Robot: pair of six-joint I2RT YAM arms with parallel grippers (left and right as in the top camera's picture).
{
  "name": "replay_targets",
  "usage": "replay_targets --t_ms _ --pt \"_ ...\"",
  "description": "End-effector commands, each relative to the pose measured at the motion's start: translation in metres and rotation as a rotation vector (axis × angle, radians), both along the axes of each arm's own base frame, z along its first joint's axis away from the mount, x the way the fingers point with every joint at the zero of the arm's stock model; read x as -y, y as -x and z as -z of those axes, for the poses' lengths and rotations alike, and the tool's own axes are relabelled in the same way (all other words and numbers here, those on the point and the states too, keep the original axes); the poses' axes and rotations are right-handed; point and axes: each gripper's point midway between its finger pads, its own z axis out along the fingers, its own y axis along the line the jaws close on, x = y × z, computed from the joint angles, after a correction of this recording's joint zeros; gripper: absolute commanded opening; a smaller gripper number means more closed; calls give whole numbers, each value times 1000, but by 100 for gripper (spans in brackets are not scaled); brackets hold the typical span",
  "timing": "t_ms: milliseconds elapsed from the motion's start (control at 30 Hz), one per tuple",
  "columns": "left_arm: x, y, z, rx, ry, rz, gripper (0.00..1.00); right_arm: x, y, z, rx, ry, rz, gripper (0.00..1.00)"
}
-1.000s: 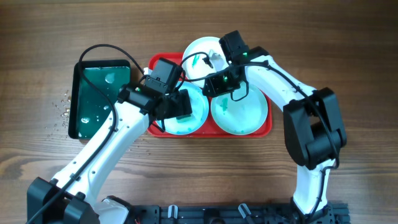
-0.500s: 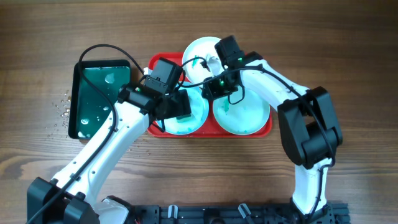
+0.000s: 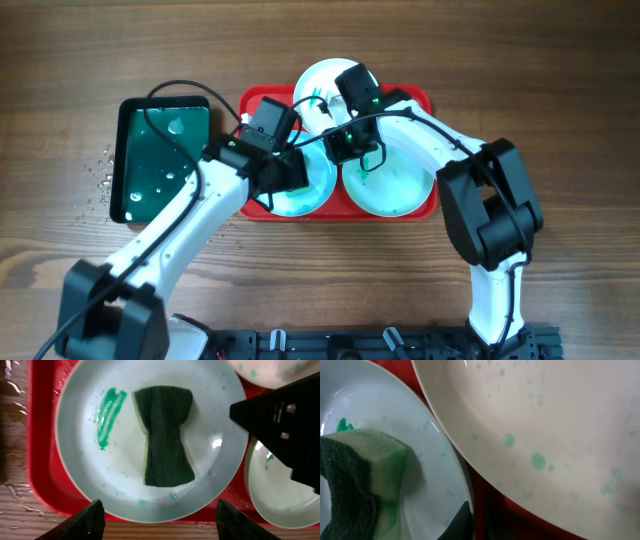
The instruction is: Clean dirty plates on tray and stack at the side
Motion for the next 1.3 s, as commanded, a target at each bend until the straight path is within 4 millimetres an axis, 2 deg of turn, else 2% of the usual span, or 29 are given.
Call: replay_targets --t_ms 0,167,233,300,367,467,633,700,767,833,1000,1133,1200,1267 --pt "10 -8 20 -21 31 11 61 3 5 12 -25 24 -4 10" --pt "23 -32 43 14 53 4 54 5 9 13 -39 32 -5 10" --pt "24 -35 54 6 51 1 54 5 9 13 -41 33 -5 10" --pt "23 -35 62 -9 42 -3 49 5 10 13 -43 34 -5 10" --pt "21 -35 62 -24 56 -9 49 5 10 13 -44 34 -5 10" --pt "14 -35 49 -33 110 -22 52 6 10 13 -44 34 -4 11" --pt "-11 -42 8 23 203 -47 54 7 12 14 -53 40 -5 11" --pt "-26 -39 6 4 195 -86 54 7 13 14 -57 41 -5 11" --pt "-32 -35 12 -22 187 -97 54 6 12 14 -54 40 -5 11" --pt "-28 -31 19 -42 195 -88 54 6 12 14 -53 40 -5 11" --pt "-2 -26 42 -65 239 -32 55 7 12 14 -55 40 -3 11" --pt "18 -28 43 -51 281 10 54 7 13 14 -58 41 -3 11" --pt "21 -30 45 -40 277 19 52 7 12 14 -57 41 -3 11" --pt "16 -31 50 -42 244 -12 49 7 12 14 -57 41 -3 11"
